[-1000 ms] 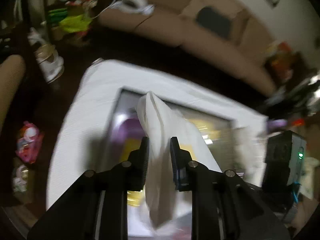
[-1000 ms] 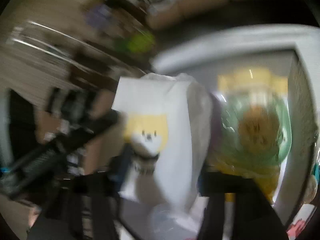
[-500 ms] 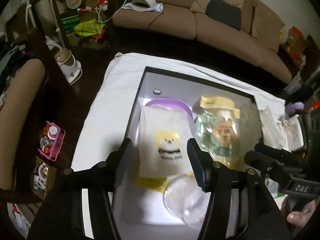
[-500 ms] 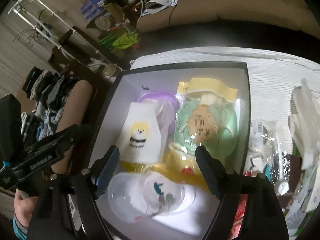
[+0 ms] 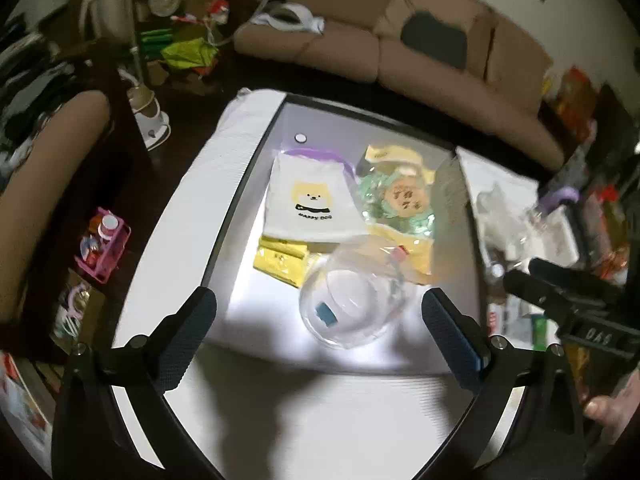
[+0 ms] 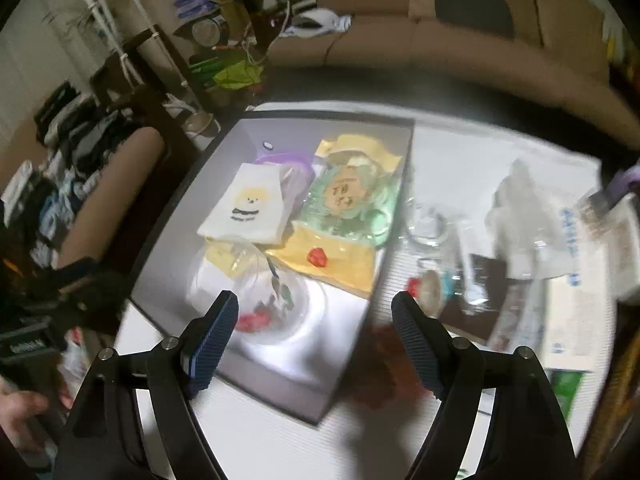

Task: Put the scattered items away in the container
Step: 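Move both tools away from the box back over the table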

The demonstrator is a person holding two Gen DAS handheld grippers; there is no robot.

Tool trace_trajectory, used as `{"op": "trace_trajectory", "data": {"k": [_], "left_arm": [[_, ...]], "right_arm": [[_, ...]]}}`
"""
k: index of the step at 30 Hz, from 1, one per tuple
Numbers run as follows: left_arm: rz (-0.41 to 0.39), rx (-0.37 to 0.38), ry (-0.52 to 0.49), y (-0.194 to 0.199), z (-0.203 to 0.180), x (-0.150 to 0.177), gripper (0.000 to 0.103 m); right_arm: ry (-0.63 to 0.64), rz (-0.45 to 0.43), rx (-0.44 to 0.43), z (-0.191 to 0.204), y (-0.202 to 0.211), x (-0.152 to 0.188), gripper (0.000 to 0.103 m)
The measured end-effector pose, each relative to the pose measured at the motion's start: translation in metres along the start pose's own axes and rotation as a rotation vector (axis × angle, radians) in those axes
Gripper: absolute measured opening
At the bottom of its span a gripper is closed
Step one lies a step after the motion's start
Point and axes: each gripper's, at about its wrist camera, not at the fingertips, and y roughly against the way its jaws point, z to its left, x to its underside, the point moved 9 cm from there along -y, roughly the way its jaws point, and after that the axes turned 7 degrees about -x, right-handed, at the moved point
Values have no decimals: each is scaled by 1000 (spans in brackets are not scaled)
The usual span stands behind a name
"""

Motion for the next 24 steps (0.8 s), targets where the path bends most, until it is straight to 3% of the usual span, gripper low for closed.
{"op": "trace_trajectory", "data": {"k": [7, 13, 18, 20, 24], "left_arm": [[-34, 26, 48, 41, -3, 39, 103], [-64, 52, 26, 71, -28, 71, 103], [-78, 118, -43, 79, -70, 108, 103], [-75, 106, -87, 74, -88, 121, 103], [-87, 69, -169, 58, -128, 150, 103]], "right_arm": [[40, -75, -16, 19, 50, 29, 82], [34, -101, -31, 6, 90, 61, 82], [29, -111, -30, -36, 115, 97, 82], [-3, -120, -38, -63, 126, 114, 82], [-49, -142, 30, -116, 142, 145, 82]]}}
